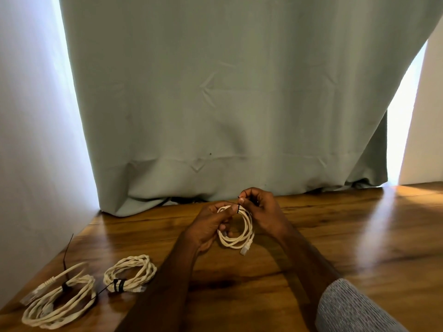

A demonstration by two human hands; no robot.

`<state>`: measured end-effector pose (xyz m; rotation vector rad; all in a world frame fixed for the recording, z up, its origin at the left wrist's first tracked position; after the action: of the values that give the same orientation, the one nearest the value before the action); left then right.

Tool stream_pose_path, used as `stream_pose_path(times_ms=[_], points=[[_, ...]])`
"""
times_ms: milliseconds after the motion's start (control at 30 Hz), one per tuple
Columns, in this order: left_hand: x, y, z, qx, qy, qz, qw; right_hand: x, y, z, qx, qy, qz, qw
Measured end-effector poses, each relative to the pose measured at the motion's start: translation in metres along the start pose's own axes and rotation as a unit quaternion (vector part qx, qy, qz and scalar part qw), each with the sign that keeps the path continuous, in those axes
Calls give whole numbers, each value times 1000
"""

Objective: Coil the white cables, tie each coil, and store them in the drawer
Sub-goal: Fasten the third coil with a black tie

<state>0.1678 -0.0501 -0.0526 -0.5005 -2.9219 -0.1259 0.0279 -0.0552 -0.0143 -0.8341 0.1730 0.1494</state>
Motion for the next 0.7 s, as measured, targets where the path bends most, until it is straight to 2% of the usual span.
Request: stream_pose_path(times_ms=[100,267,400,500,600,700], points=[[-2,-2,-4,20,-38,-56,997,-2,2,-3,2,2,-7,1000],[-3,2,-12,38,-113,-66,991,2,5,-7,3,12,9,1000],[-6,-1,-6,33,-78,-149,985,4,4,-8,10,-5,-7,1000],[0,0,-10,82,-59,-210,972,0,6,-6,31,-76,-58,995],[6,3,-16,121,-25,-210,970,-4,8,-4,37,-128,-107,985],[4,5,-13,120,-35,-203,971,-2,11,-5,50,-153,-120,980]])
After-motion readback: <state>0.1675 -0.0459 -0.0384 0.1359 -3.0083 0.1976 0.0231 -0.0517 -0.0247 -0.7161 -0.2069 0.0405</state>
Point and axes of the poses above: each hand's wrist, its own y-axis away from the middle knuckle, its own x-axis out of the palm, z = x × y, the point moved 7 cm from there along -y, towards the middle knuckle, and after that the axes turned 14 degrees about -x, right-handed, at the moved point
